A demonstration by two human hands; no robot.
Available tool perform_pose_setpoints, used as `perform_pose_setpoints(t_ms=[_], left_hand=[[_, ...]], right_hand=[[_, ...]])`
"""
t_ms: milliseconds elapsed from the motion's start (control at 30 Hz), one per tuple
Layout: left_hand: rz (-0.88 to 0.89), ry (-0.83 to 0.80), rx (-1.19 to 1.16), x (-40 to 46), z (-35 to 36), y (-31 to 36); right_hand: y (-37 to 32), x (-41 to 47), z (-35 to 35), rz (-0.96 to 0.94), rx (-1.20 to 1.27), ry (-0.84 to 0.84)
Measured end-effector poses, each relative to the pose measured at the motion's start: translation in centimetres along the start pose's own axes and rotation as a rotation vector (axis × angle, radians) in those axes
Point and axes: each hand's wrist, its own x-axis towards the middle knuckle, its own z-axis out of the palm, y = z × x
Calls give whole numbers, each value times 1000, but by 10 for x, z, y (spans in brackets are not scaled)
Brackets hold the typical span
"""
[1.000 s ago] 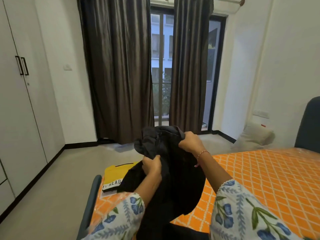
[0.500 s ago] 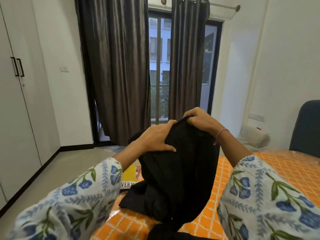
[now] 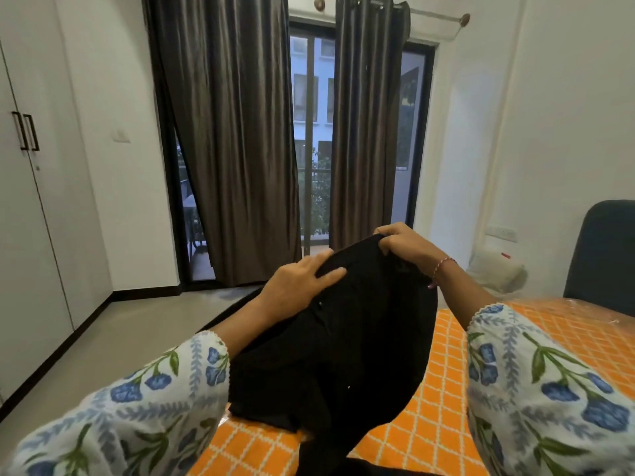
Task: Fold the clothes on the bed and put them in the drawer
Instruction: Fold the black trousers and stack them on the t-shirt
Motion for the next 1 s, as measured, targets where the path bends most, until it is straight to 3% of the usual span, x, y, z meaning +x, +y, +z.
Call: perform_pose_setpoints(t_ms=[67, 167, 267, 333, 433, 533, 600, 700, 800, 900, 933, 1000], left_hand=[[10, 22, -63, -12, 4, 15], [-210, -24, -177, -29, 1, 41], [-537, -280, -142, -33, -5, 59], [-696, -455, -241, -36, -1, 48], [-640, -431, -613, -32, 3, 11], [-544, -636, -844, -11, -9, -20], [-502, -712, -885, -1, -11, -32], [-510, -644, -909, 5, -13, -48], [-503, -546, -736, 0, -22, -61], [-285, -368, -133, -30, -27, -58], [-203, -364, -50, -46, -25, -50], [-255, -493, -155, -80, -16, -25]], right_hand=[[0, 2, 0, 7, 3, 23], [-4, 7, 5, 5, -23, 85], [-12, 8, 6, -9, -11, 101], [-13, 5, 1, -9, -21, -5], [1, 1, -7, -13, -341, -71], [29, -5, -1, -45, -675, 19], [44, -9, 9, -35, -621, 72], [54, -12, 24, -29, -470, 137], [41, -15, 31, -191, -460, 198], [18, -17, 16, -367, -700, 233], [13, -15, 10, -386, -823, 223], [8, -7, 4, -381, -982, 182]])
